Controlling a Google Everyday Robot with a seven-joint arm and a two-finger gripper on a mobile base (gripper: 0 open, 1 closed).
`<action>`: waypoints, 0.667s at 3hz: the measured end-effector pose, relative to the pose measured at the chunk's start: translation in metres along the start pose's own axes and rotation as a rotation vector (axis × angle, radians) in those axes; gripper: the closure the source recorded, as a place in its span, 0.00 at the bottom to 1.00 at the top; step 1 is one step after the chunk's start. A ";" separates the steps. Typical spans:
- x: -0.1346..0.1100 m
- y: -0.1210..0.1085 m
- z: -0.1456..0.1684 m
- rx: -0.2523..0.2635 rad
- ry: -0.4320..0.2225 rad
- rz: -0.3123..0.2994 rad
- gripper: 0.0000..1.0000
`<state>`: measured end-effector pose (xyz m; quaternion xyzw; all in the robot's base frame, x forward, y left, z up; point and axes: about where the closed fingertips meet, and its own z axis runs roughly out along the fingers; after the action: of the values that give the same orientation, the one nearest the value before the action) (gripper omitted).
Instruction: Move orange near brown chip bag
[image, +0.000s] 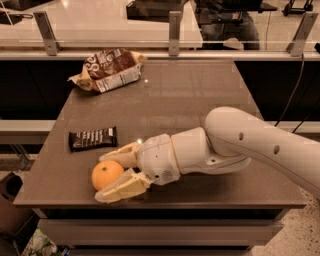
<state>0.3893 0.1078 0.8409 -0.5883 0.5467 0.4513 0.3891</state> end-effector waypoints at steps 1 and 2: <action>-0.001 0.001 0.001 -0.003 0.001 -0.003 0.63; -0.002 0.002 0.003 -0.006 0.003 -0.006 0.88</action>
Offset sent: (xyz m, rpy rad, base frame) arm -0.0010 0.0012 0.0005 -0.0008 -0.0014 0.0030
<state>0.3868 0.1109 0.8422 -0.5916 0.5442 0.4510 0.3878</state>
